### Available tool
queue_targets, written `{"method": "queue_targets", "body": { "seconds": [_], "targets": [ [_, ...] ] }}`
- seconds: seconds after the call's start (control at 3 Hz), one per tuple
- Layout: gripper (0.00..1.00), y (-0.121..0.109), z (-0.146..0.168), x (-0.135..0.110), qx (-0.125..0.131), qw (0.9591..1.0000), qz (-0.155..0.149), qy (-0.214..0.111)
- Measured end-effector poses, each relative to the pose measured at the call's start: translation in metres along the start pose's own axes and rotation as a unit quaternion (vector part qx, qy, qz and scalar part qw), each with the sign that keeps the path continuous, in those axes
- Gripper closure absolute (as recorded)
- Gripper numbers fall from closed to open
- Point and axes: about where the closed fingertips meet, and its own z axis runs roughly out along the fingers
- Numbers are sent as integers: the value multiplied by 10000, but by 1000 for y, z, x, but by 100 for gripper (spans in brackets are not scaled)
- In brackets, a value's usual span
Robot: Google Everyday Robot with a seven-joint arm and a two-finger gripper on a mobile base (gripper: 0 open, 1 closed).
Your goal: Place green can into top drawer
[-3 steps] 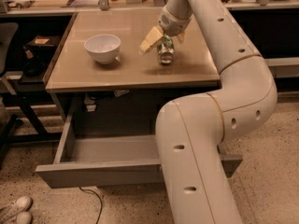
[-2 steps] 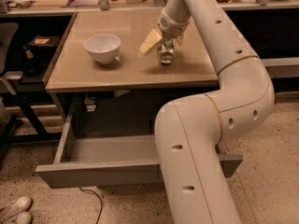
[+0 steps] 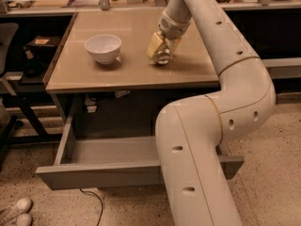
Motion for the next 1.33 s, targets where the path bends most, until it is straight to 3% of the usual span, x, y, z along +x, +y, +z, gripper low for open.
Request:
{"method": "queue_targets", "body": {
  "seconds": [0.67, 1.0, 1.33],
  "targets": [
    [88, 0, 0, 0, 0, 10000, 0, 0],
    [100, 0, 0, 0, 0, 10000, -1, -2],
    [100, -2, -7, -10, 20, 9995, -174, -259]
  ]
}}
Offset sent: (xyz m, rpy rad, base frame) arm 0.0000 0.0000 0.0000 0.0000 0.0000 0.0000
